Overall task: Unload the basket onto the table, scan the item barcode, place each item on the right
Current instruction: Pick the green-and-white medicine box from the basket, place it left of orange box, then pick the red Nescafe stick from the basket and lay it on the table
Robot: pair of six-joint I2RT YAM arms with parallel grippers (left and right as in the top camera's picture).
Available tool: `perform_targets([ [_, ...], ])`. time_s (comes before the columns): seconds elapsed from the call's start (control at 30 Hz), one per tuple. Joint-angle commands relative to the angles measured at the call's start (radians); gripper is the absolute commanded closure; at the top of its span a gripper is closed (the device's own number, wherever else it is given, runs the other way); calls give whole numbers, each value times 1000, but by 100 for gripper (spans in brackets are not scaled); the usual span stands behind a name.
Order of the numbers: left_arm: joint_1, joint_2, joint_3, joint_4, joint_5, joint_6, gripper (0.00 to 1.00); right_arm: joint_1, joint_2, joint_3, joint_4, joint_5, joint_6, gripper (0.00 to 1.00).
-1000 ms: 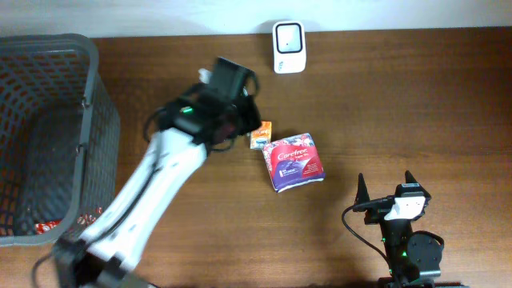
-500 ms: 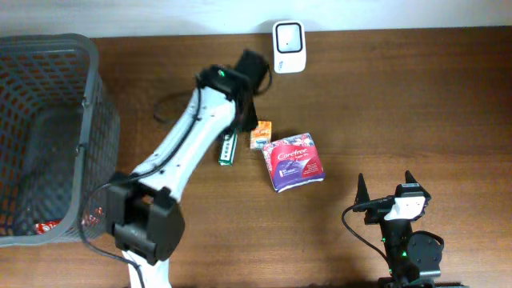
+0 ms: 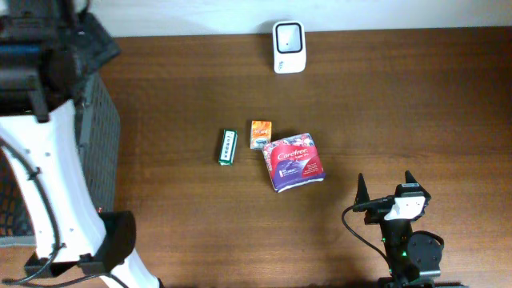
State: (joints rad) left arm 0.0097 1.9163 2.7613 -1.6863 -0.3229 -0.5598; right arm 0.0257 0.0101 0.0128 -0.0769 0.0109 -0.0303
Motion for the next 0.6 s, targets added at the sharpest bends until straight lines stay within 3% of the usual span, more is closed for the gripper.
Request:
perform_targets([
  [0.0, 135, -24, -20, -2, 1, 15, 9, 1, -6, -7, -5, 8, 1, 1],
  [0.2, 340, -24, -329, 0, 46, -16, 5, 1, -6, -7, -5, 8, 1, 2],
  [0.37, 541, -24, -692, 133, 67, -111, 7, 1, -6, -7, -5, 8, 1, 2],
  [0.57, 568, -24, -1073, 394, 125, -178, 7, 1, -6, -7, -5, 8, 1, 1],
])
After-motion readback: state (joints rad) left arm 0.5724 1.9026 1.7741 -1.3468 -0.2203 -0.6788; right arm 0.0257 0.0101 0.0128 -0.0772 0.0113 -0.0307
